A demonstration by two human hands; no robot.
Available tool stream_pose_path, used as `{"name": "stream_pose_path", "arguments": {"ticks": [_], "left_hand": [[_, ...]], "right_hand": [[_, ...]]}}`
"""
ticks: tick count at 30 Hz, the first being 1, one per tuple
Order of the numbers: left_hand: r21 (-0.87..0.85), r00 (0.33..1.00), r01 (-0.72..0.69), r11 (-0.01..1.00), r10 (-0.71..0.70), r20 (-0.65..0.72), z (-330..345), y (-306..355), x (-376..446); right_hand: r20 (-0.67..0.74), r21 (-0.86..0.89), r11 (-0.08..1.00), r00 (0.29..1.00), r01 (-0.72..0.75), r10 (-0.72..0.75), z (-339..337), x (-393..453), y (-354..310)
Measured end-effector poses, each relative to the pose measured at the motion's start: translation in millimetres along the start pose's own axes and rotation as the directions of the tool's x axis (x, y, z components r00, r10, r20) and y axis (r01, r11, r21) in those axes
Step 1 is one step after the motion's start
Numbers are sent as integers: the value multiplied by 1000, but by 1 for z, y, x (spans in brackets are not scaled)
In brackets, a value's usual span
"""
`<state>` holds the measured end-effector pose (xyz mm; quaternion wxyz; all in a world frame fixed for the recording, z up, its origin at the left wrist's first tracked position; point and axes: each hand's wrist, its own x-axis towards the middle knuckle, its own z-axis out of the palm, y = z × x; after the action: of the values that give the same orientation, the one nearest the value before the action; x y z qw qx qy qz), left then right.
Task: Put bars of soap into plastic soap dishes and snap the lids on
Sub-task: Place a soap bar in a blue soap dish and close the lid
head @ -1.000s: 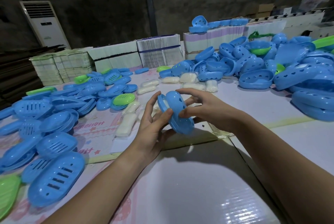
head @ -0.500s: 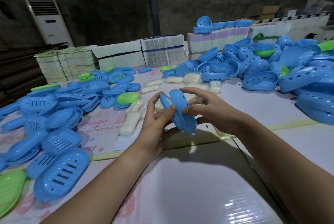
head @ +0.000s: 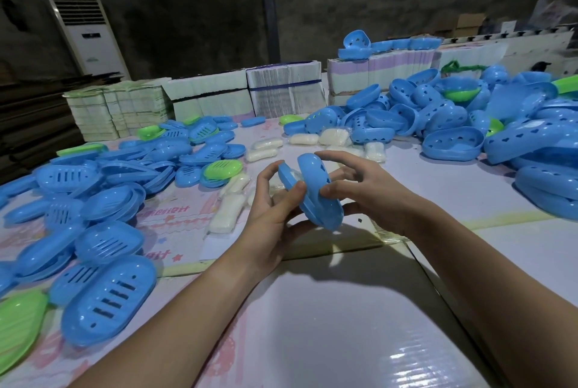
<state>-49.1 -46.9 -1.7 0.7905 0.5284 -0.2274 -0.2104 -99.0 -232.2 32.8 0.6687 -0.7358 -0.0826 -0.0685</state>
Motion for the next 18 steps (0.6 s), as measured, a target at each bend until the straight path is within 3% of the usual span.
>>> {"name": "stream_pose_path", "arguments": {"ticks": [8, 18], "left_hand": [[30, 999, -7, 1000, 8, -45, 4, -1, -2], [58, 1000, 7, 998, -8, 16, 4, 1, -4]], "right_hand": [[-15, -36, 999, 1000, 17, -17, 2, 0, 2], [-37, -82, 996, 999, 27, -30, 2, -1, 0]]}}
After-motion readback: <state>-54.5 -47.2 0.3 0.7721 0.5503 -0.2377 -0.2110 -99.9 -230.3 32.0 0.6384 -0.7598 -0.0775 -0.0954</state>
